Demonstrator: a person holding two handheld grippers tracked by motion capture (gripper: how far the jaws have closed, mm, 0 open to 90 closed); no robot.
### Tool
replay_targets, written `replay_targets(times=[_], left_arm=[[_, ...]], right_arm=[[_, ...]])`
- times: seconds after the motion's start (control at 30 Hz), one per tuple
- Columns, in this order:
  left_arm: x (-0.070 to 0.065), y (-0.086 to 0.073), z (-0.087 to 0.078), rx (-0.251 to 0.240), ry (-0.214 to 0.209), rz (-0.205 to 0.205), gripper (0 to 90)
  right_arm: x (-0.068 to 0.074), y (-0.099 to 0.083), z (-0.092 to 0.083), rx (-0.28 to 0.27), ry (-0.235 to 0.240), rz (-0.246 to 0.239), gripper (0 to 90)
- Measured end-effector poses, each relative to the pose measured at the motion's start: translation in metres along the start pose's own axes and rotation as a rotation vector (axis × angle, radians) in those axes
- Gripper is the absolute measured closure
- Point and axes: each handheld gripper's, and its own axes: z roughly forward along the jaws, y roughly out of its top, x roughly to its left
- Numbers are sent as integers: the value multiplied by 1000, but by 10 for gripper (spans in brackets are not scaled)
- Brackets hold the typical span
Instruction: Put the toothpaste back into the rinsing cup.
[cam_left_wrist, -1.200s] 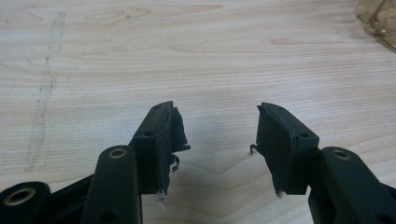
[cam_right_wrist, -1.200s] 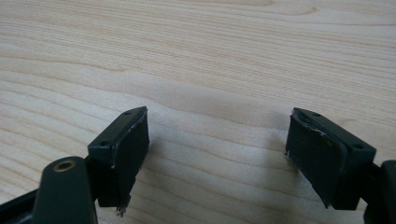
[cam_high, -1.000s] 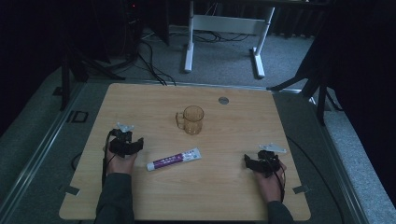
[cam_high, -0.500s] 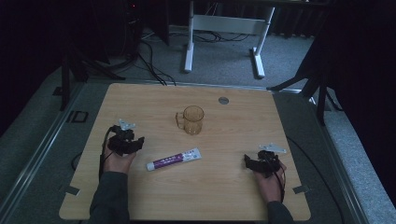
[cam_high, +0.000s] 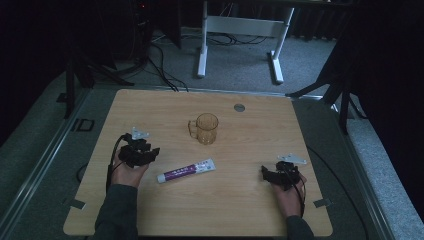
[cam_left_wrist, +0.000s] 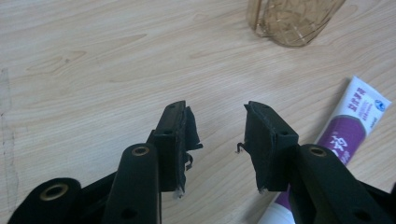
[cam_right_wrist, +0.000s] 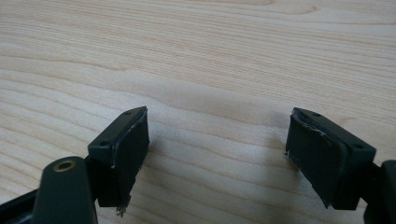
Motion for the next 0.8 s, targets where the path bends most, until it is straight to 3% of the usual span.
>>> replay_targets(times=[0.3, 0.8], left_arm=[[-8, 7, -4, 11, -75, 37, 593], [-18, 17, -2, 53, -134, 106, 593]], right_arm=[[0, 0, 0, -1, 0, 1, 215], [0, 0, 0, 0, 2, -3, 215]])
